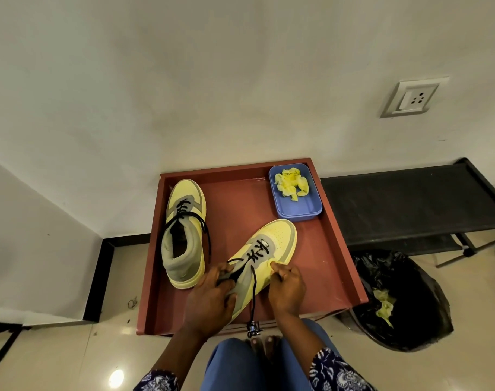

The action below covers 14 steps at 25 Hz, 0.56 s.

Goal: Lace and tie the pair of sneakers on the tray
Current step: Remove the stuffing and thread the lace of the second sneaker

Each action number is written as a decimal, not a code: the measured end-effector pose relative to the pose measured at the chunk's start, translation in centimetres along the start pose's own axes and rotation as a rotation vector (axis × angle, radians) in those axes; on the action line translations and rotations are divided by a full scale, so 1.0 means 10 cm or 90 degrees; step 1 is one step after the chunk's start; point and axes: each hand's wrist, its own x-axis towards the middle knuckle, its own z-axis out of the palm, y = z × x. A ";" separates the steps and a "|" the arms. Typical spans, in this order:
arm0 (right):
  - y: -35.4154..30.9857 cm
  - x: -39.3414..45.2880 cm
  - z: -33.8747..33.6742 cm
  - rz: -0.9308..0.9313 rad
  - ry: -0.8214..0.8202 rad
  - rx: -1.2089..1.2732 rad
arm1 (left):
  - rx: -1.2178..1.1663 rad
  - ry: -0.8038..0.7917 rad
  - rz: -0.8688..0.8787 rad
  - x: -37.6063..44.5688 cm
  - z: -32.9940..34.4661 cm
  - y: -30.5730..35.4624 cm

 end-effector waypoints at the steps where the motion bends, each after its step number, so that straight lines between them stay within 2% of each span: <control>1: -0.02 0.05 -0.01 0.004 0.009 -0.002 | -0.002 0.000 0.001 0.00 0.00 0.00; 7: -0.19 0.56 -0.10 0.017 0.054 -0.024 | -0.008 0.001 0.003 -0.01 0.00 -0.01; 14: -0.38 1.10 -0.15 -0.041 -0.047 -0.202 | 0.000 -0.009 -0.009 -0.01 -0.02 0.00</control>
